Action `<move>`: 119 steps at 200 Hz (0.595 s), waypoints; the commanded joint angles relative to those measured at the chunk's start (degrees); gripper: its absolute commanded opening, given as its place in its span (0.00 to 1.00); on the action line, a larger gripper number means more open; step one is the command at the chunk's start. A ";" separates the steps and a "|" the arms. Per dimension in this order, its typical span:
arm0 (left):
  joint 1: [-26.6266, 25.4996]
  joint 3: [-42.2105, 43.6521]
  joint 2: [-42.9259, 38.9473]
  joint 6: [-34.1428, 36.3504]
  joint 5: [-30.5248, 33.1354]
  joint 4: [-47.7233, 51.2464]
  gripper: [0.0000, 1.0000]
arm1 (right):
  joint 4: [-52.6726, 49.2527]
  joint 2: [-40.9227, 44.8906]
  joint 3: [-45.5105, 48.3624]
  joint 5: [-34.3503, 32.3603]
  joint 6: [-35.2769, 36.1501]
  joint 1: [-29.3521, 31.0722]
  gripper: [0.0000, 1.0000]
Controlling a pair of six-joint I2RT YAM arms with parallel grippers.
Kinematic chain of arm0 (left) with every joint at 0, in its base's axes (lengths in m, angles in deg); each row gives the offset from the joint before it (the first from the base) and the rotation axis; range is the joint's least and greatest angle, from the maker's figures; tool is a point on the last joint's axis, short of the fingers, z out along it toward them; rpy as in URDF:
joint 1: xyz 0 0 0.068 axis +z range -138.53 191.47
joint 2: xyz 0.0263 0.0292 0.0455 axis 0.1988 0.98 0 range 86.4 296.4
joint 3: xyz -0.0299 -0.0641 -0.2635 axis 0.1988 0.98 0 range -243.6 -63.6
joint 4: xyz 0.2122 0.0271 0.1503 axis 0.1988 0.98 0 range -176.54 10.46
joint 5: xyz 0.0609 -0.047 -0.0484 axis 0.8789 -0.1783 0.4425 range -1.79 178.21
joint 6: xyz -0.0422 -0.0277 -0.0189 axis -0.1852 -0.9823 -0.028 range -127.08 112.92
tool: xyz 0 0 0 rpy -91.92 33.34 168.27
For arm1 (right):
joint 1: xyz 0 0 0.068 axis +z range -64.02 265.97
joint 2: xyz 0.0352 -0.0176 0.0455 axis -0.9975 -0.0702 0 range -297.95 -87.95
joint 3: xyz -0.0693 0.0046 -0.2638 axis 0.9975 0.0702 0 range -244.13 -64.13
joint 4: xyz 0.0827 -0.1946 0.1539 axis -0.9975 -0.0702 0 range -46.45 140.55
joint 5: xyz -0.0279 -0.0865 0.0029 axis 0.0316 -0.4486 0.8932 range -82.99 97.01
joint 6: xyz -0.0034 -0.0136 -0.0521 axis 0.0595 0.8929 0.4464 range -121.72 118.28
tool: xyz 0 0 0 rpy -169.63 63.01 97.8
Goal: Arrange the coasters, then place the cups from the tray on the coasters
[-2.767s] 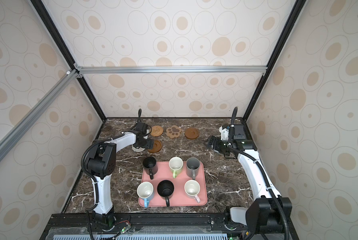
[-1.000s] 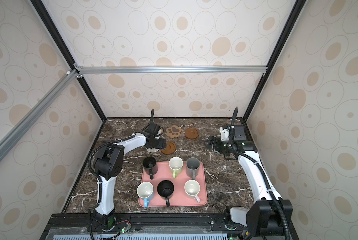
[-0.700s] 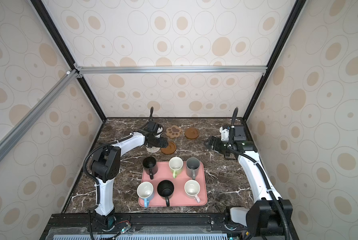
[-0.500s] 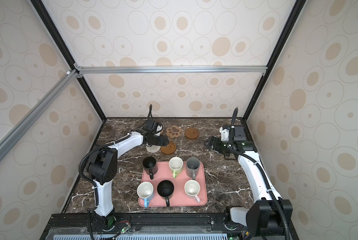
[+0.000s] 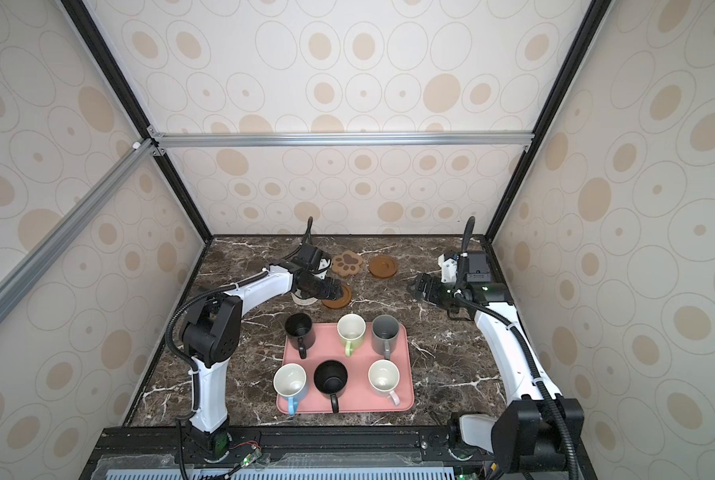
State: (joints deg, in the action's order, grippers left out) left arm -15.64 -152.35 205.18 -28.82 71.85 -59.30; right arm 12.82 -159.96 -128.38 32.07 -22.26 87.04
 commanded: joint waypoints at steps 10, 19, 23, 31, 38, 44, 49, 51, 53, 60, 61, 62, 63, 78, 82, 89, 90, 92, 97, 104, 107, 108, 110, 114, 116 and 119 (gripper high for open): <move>-0.57 -2.97 1.81 0.63 0.88 2.84 0.88 | 0.27 -0.26 0.48 0.61 -0.12 0.09 1.00; -0.65 -3.45 2.41 0.72 1.02 3.13 0.88 | 0.26 -0.41 0.30 0.76 -0.12 0.11 1.00; -0.64 -3.73 2.61 0.71 0.99 3.22 0.88 | 0.19 -0.41 0.27 0.78 -0.13 0.10 1.00; -0.63 -3.94 2.98 0.79 0.90 3.19 0.88 | 0.14 -0.50 0.15 0.87 -0.05 0.12 1.00; -0.63 -4.23 3.29 0.79 0.81 3.23 0.88 | 0.20 -0.53 0.09 0.78 -0.04 0.15 1.00; -0.64 -4.47 3.59 0.81 0.74 3.25 0.88 | 0.20 -0.54 -0.04 0.78 0.05 0.12 1.00; -0.71 -4.58 3.80 0.76 0.67 3.25 0.88 | 0.18 -0.53 -0.08 0.74 0.06 0.17 1.00; -0.69 -4.72 3.86 0.76 0.64 3.21 0.88 | 0.16 -0.50 -0.09 0.70 0.06 0.10 1.00; -0.71 -4.78 3.90 0.78 0.59 3.24 0.88 | 0.20 -0.50 -0.04 0.69 0.06 0.13 1.00; -0.67 -4.96 4.16 0.77 0.47 3.25 0.88 | 0.20 -0.59 -0.11 0.69 0.14 0.12 1.00; -0.71 -4.95 4.21 0.75 0.46 3.25 0.88 | 0.20 -0.63 -0.10 0.74 0.14 0.10 1.00; -0.73 -4.99 4.24 0.79 0.50 3.21 0.88 | 0.16 -0.61 -0.09 0.71 0.14 0.09 1.00; -0.69 -5.05 4.30 0.76 0.52 3.23 0.88 | 0.18 -0.60 -0.09 0.70 0.10 0.13 1.00; -0.73 -5.37 4.61 0.56 0.09 3.00 0.88 | 0.04 -0.61 -0.09 0.69 0.23 0.09 1.00; -0.82 -5.44 4.66 0.51 -0.06 2.90 0.88 | 0.10 -0.64 -0.09 0.69 0.22 0.14 1.00; -0.84 -5.47 4.75 0.38 -0.24 2.60 0.88 | 0.08 -0.66 -0.09 0.69 0.25 0.09 1.00; -0.79 -5.51 4.77 0.38 -0.20 2.58 0.88 | 0.10 -0.67 -0.09 0.69 0.20 0.13 1.00; -0.82 -5.52 4.79 0.38 -0.24 2.56 0.88 | 0.11 -0.68 -0.09 0.67 0.25 0.09 1.00; -0.84 -5.56 4.86 0.24 -0.29 2.48 0.88 | 0.05 -0.69 -0.09 0.68 0.29 0.14 1.00; -0.82 -5.64 4.95 0.16 -0.37 2.30 0.88 | 0.07 -0.71 -0.04 0.64 0.27 0.15 1.00; -0.83 -5.68 4.97 0.12 -0.46 2.29 0.88 | 0.11 -0.69 -0.01 0.66 0.22 0.12 1.00; -0.83 -5.66 5.01 0.12 -0.49 2.24 0.88 | 0.12 -0.68 0.00 0.57 0.25 0.14 1.00; -0.84 -5.71 5.05 0.12 -0.44 2.21 0.88 | 0.12 -0.68 0.07 0.62 0.24 0.12 1.00; -0.86 -5.78 5.06 0.12 -0.56 2.20 0.88 | 0.12 -0.68 0.06 0.53 0.21 0.06 1.00; -0.86 -5.81 5.10 0.05 -0.57 2.15 0.88 | 0.05 -0.63 0.12 0.54 0.26 0.10 1.00; -0.89 -5.85 5.16 -0.04 -0.68 2.12 0.88 | 0.00 -0.60 0.13 0.56 0.31 0.11 1.00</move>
State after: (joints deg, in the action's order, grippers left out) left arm -15.93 -155.80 209.27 -28.80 71.94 -57.29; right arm 12.86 -160.20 -128.38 32.44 -22.24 87.04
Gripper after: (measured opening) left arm 0.880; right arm 0.997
